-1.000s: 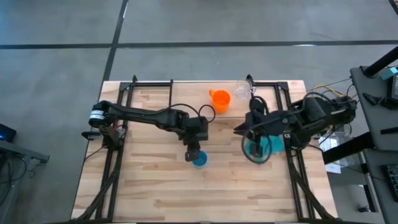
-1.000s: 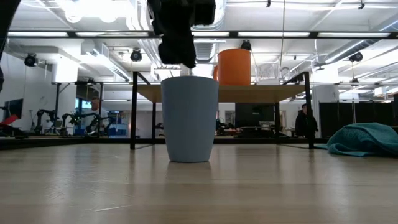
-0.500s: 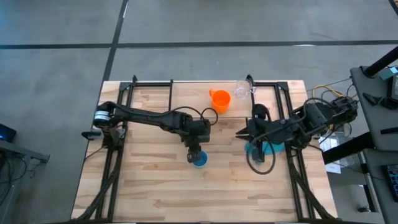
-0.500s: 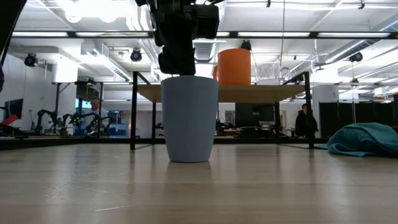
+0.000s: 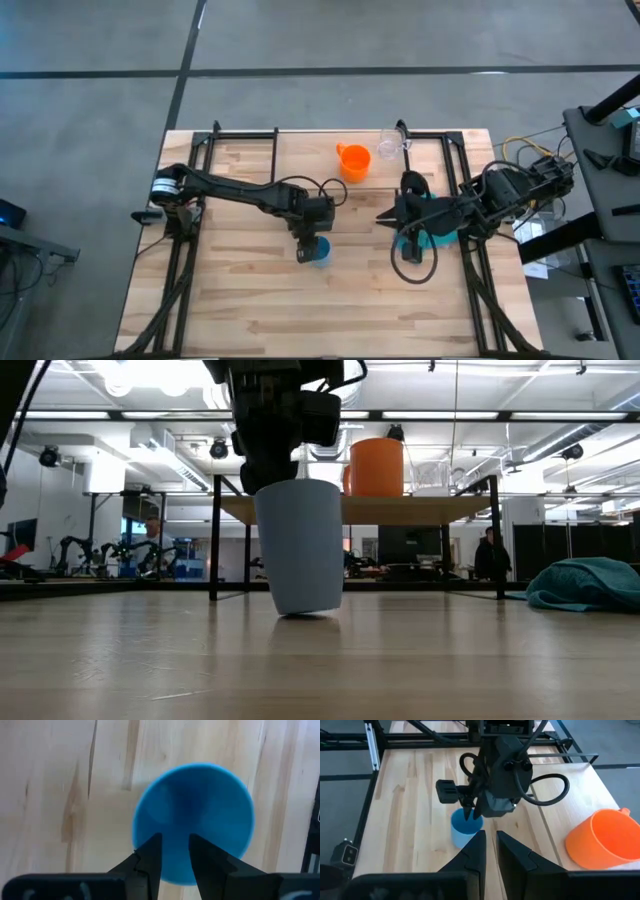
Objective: Stack small to large cups/mugs on shelf
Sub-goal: Put the blue mug on the shelf
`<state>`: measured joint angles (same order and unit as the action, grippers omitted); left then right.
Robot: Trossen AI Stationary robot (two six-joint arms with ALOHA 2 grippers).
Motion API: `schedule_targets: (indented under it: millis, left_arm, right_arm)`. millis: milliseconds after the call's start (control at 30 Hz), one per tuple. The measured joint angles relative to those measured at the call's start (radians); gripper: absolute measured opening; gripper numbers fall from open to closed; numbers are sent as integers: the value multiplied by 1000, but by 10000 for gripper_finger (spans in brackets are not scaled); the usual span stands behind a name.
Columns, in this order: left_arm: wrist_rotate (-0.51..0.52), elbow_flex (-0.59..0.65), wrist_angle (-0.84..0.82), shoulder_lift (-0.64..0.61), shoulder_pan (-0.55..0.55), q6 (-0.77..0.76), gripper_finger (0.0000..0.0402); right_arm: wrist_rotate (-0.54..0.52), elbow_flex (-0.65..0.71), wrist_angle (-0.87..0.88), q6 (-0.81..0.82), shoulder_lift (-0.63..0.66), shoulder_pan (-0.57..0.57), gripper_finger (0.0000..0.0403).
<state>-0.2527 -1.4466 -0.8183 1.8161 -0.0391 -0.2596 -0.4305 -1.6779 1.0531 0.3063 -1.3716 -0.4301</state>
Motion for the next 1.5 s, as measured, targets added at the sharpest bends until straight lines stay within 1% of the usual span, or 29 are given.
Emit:
schedule_targets:
  millis: [300, 733, 900, 1200, 1500]
  left_arm:
    - [1, 0, 41, -15, 0, 0, 83]
    - [14, -53, 58, -16, 0, 5, 83]
    - [80, -53, 53, -12, 4, 62, 83]
    - [88, -33, 53, -10, 26, 112, 83]
    - [87, -8, 54, -10, 32, 114, 83]
  right_arm:
    - [0, 0, -43, -1, 0, 0, 38]
    - [0, -1, -43, 0, -1, 0, 38]
    - [0, -1, -43, 0, -1, 0, 38]
    - [0, -1, -43, 0, -1, 0, 38]
    - [0, -1, -42, 0, -1, 0, 38]
